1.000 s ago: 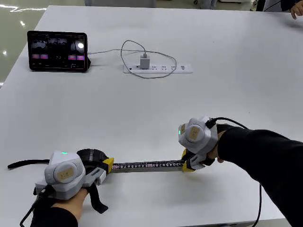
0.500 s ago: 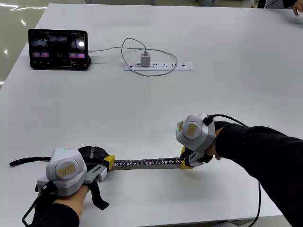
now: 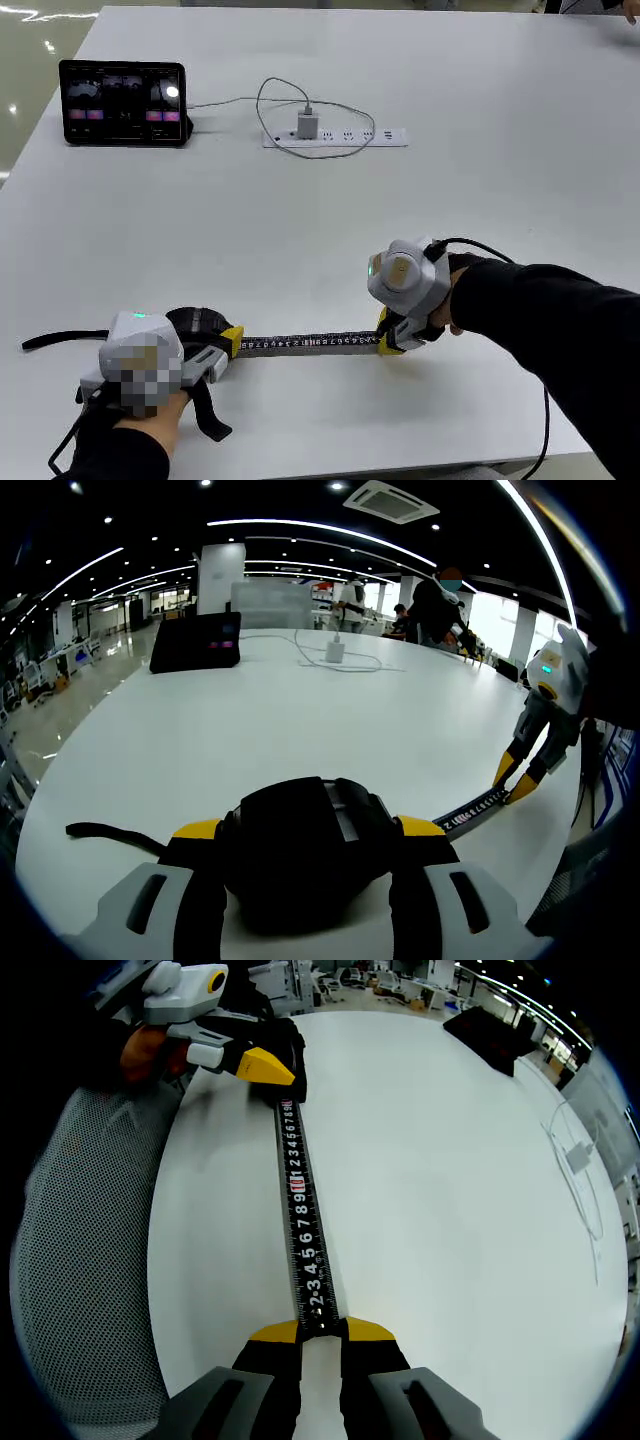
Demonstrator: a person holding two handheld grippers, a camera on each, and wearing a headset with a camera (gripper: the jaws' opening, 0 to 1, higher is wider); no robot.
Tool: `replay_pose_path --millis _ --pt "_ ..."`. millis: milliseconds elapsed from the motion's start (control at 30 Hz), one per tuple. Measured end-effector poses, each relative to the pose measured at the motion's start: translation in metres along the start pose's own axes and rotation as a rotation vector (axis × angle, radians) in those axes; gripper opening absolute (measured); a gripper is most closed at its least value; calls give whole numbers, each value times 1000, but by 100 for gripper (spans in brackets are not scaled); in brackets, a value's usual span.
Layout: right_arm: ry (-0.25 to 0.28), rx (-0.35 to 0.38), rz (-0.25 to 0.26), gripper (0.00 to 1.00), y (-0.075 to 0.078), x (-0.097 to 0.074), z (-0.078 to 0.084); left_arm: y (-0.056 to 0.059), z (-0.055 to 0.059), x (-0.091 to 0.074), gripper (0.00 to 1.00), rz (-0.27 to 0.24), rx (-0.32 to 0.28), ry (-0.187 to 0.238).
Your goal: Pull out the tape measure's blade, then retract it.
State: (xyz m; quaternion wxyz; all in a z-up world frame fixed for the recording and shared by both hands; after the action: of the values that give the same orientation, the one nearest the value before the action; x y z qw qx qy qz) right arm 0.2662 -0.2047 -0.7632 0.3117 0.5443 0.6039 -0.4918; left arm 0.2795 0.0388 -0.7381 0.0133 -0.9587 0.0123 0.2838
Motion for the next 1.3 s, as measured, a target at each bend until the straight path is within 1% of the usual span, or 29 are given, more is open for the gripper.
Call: replay_pose_path --millis 233,367,800,900,1133,1300 --pt "7 1 -1 10 -1 1 -3 0 0 0 61 0 1 0" --pt "-6 -28 2 11 -1 2 -4 0 0 0 61 0 1 0" --pt "0 -34 0 11 2 5 -8 0 0 1 61 -1 1 1" --pt "-5 -59 2 11 2 5 -9 0 0 1 61 0 0 1" --pt "-4 -89 0 11 2 6 -12 -1 0 1 61 -1 2 2" --pt "9 -89 -1 10 2 8 -15 -1 0 1 61 0 2 3"
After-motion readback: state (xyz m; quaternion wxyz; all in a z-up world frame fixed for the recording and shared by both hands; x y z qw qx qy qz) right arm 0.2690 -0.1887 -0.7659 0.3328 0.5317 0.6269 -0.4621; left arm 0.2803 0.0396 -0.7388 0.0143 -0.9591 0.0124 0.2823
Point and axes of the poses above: the centre of the closed fingertips' face, and the gripper's own axes: x roughly forward along the fingers, y roughly to its right, z roughly out of its underside, the point moved 2 cm from there along -x, roughly backward along the fingers, and after that the axes turned 11 degrees about -z, right-handed, at the moved point
